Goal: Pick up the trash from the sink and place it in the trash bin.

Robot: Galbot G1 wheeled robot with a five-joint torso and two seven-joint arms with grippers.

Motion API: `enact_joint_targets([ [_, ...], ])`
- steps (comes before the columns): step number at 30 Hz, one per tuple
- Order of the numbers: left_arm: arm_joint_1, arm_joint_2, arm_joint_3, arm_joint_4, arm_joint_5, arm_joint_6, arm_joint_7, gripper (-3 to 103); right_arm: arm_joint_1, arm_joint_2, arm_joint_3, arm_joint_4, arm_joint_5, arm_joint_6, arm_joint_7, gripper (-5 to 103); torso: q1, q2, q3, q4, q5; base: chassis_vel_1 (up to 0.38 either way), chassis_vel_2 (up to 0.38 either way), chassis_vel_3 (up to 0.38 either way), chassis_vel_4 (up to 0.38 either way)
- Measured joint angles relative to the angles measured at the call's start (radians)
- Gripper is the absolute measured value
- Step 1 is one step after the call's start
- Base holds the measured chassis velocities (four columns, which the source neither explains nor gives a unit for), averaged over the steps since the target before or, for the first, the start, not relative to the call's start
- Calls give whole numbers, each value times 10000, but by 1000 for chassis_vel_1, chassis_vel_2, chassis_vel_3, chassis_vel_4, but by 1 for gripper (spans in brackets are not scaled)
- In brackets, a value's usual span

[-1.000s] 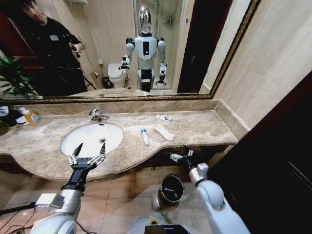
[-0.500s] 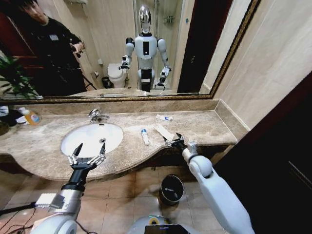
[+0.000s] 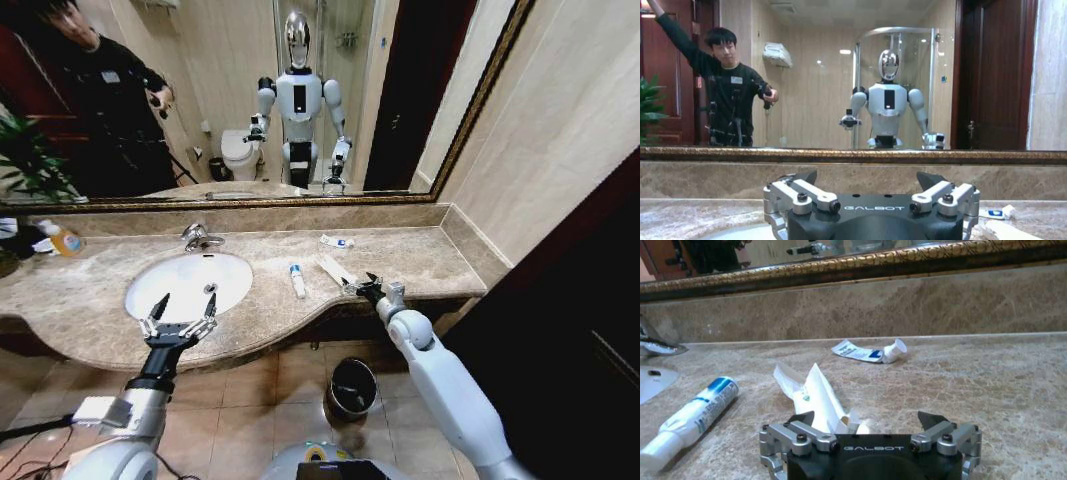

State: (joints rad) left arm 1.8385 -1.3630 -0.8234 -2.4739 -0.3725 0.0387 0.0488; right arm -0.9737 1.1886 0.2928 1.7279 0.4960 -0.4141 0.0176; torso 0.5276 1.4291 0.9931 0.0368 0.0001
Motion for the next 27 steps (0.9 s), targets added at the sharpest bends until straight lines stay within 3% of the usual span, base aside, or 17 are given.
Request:
enact_joint_targets([
  [3, 0, 0, 0, 0, 0, 0, 0, 100, -54, -11, 59, -10, 121, 0, -63, 103, 0, 0, 0, 0, 0, 0, 0, 0, 0],
  [5, 0, 0, 0, 0, 0, 0, 0, 100, -91, -14, 82, -36, 138, 7, -119, 98, 0, 0, 0, 0, 1, 0, 0, 0, 0],
  [15, 0, 0, 0, 0, 0, 0, 0, 100, -199, 83, 162, -228, -7, 234, -263, 96, -1, 0, 0, 0, 0, 0, 0, 0, 0],
  [22, 0, 0, 0, 0, 0, 0, 0, 100, -258, 171, 71, -279, -146, 454, -314, 65, -1, 0, 0, 0, -1, 0, 0, 0, 0],
  [24, 0, 0, 0, 0, 0, 0, 0, 100, -266, 174, 72, -278, -149, 463, -322, 65, -1, 0, 0, 0, -1, 0, 0, 0, 0],
  [25, 0, 0, 0, 0, 0, 0, 0, 100, -288, 179, 73, -279, -161, 493, -343, 54, -1, 0, 0, 0, -1, 0, 0, 0, 0],
  [27, 0, 0, 0, 0, 0, 0, 0, 100, -315, 185, 81, -278, -178, 528, -365, 49, -1, 0, 0, 0, -1, 0, 0, 0, 0],
])
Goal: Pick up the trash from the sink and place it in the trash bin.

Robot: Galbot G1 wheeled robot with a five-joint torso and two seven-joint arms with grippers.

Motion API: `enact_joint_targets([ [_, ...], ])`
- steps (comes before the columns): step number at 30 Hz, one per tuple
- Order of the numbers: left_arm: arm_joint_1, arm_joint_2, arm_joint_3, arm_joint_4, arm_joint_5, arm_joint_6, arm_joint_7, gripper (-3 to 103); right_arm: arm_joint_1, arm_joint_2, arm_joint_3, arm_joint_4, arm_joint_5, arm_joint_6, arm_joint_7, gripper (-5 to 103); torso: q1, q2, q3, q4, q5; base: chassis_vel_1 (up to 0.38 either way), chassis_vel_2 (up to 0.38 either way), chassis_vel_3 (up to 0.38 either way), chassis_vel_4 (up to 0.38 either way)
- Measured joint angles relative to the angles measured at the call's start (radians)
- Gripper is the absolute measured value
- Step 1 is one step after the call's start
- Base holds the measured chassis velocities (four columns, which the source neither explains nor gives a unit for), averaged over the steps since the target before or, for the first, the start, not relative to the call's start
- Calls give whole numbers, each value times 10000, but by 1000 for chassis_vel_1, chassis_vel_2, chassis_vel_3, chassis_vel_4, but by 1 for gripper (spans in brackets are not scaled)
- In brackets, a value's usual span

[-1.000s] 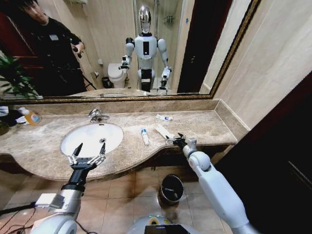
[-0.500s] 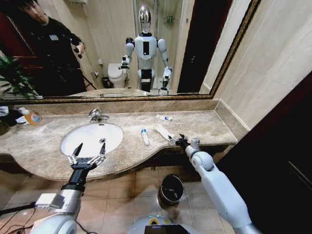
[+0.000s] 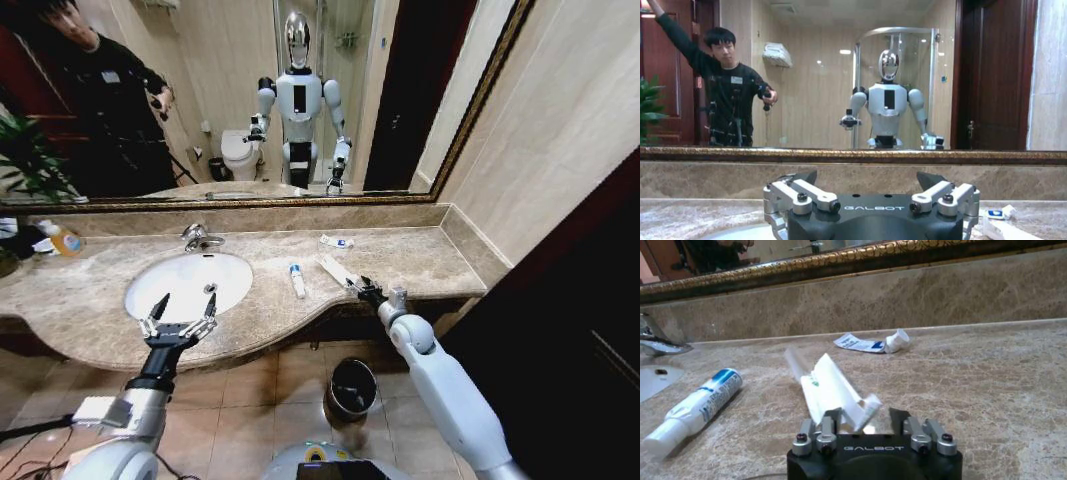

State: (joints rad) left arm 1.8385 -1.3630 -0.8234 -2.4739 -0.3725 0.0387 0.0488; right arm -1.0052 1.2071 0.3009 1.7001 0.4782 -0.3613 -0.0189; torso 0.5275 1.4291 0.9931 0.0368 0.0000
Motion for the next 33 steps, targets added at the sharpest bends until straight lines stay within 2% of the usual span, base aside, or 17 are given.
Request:
enact_joint_targets([
  [1, 0, 0, 0, 0, 0, 0, 0, 100, 0, 0, 0, 0, 0, 0, 0, 49, 0, 0, 0, 0, 0, 0, 0, 0, 0],
  [4, 0, 0, 0, 0, 0, 0, 0, 100, -46, 29, 25, 4, -42, 64, -71, 33, 0, 0, 0, 0, 0, 0, 0, 0, 0],
  [6, 0, 0, 0, 0, 0, 0, 0, 100, -59, 32, 26, 9, -46, 85, -76, 33, 0, 0, 0, 0, 0, 0, 0, 0, 0],
  [7, 0, 0, 0, 0, 0, 0, 0, 100, -85, 35, 27, 25, -52, 129, -90, 22, 0, 0, 0, 0, 0, 0, 0, 0, 0],
  [9, 0, 0, 0, 0, 0, 0, 0, 100, -106, 36, 27, 51, -59, 153, -101, 22, 0, 0, 0, 0, 0, 0, 0, 0, 0],
  [12, 0, 0, 0, 0, 0, 0, 0, 100, -169, 35, 25, 138, -81, 233, -120, 6, 0, 0, 0, 0, 0, 0, 0, 0, 0],
  [15, 0, 0, -1, 0, 0, 0, 1, 100, -212, 30, 24, 217, -102, 288, -121, 1, 0, 0, 0, 0, 0, 0, 0, 0, 0],
  [23, 0, 0, 0, 0, 0, 0, 0, 100, -542, -238, 182, 1126, 72, 332, -77, 0, 0, 0, 0, 0, 1, 0, 0, 0, 0],
  [33, 0, 0, 0, 0, 0, 0, 1, 100, -1710, -1286, 598, 3001, 574, 369, -305, 0, 0, 2, 0, 0, 1, 0, 0, 0, 0],
])
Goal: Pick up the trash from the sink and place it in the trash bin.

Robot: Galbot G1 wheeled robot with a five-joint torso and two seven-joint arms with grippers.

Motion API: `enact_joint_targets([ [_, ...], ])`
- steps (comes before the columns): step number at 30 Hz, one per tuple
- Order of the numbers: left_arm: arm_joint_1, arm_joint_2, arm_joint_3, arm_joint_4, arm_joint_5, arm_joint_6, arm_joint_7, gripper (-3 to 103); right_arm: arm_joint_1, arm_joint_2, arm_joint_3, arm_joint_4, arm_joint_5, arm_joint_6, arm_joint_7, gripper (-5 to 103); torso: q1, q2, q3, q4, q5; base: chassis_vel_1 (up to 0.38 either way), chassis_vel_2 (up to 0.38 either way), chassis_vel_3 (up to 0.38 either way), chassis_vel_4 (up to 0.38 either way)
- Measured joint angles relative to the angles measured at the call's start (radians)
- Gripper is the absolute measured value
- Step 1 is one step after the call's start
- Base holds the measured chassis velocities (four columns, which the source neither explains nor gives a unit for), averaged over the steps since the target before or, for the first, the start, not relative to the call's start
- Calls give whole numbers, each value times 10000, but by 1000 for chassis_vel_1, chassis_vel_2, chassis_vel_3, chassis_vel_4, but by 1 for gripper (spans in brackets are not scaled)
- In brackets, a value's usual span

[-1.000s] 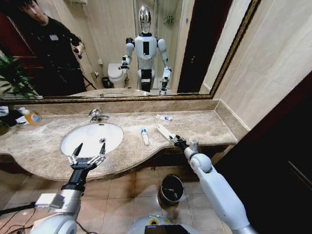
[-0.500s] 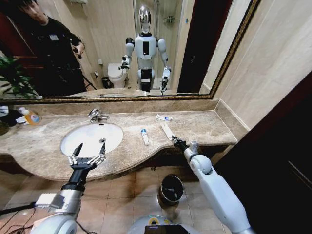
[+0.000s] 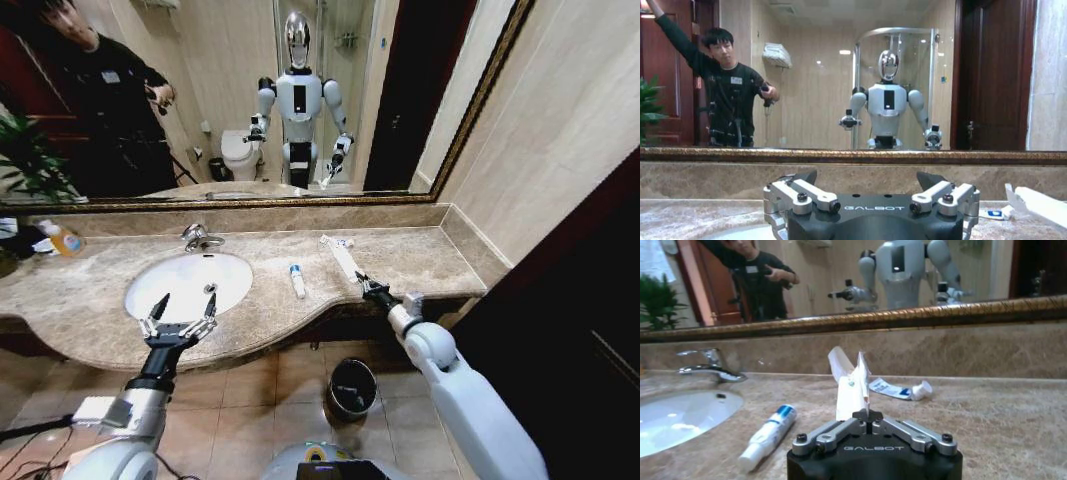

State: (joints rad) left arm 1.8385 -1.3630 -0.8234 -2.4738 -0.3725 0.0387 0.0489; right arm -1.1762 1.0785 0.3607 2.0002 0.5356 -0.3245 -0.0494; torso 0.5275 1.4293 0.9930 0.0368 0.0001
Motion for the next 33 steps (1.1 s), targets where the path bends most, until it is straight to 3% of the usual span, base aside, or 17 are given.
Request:
enact_joint_targets([
  [7, 0, 0, 0, 0, 0, 0, 0, 100, -1025, -455, 248, 828, 108, 46, -52, 0, 1, 0, 0, 0, 0, 0, 0, 0, 0],
  [14, 0, 0, 0, 0, 0, 0, -1, 100, -2676, -700, 679, 1524, -89, 541, -198, 0, 0, 0, 0, -1, -1, 0, 0, 0, 0],
  [24, 0, 0, 0, -1, 0, 0, 0, 100, -4895, -502, 1173, 1485, -691, 1661, -354, 0, 0, 0, 0, -1, -1, 0, 0, 0, 0],
  [33, 0, 0, 0, 0, 0, 0, 0, 100, -5496, 47, 1101, 234, -1620, 2203, -665, 0, 0, -2, 0, -1, -3, 0, 0, 0, 0],
])
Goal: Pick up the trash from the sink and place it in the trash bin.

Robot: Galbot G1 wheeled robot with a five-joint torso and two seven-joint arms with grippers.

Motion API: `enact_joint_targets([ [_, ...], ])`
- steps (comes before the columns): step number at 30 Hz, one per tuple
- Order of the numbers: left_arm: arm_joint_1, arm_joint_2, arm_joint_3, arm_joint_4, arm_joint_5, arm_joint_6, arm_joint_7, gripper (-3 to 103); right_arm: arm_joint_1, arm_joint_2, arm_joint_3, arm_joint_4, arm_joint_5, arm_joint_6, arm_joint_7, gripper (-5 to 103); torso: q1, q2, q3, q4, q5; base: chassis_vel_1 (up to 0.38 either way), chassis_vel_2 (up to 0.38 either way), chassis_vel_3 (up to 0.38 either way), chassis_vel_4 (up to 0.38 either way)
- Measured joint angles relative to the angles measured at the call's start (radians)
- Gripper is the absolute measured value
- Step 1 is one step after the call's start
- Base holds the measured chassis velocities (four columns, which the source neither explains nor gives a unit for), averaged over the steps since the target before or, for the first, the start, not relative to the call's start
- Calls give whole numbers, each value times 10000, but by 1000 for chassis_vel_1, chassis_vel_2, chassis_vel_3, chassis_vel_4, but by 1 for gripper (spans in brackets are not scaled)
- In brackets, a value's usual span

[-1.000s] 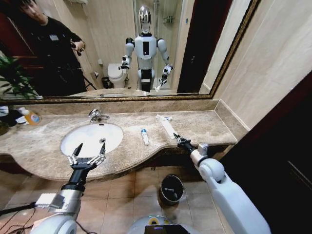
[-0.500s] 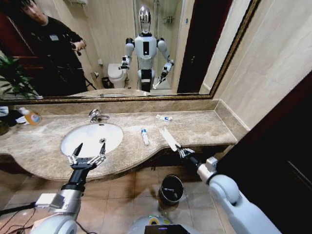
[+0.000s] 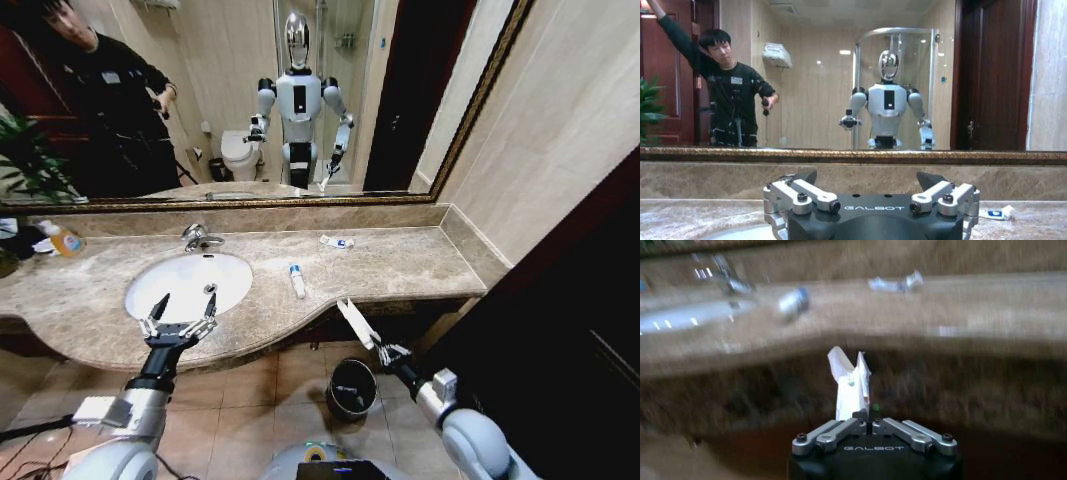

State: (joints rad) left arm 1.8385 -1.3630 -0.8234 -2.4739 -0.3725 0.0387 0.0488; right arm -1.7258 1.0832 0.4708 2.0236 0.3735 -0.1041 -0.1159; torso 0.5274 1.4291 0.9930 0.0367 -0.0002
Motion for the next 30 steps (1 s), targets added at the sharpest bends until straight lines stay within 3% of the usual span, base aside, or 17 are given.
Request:
enact_joint_targets([
  [17, 0, 0, 0, 0, 0, 0, 0, 100, 2658, 2562, -426, -5645, -2949, 982, -177, 0, 1, 0, 1, 1, 1, 0, 0, 0, 0],
  [25, -1, 0, 0, 0, 0, 0, 0, 100, 3186, 3211, -239, -7272, -3311, 1489, -4, 0, 1, 0, 1, 1, 0, 0, 0, 0, 0],
  [30, 0, 0, 0, 0, 0, 0, 0, 100, 3416, 3270, -221, -8070, -3409, 1876, 220, 0, 1, 0, 1, 1, 1, 0, 0, 0, 0],
])
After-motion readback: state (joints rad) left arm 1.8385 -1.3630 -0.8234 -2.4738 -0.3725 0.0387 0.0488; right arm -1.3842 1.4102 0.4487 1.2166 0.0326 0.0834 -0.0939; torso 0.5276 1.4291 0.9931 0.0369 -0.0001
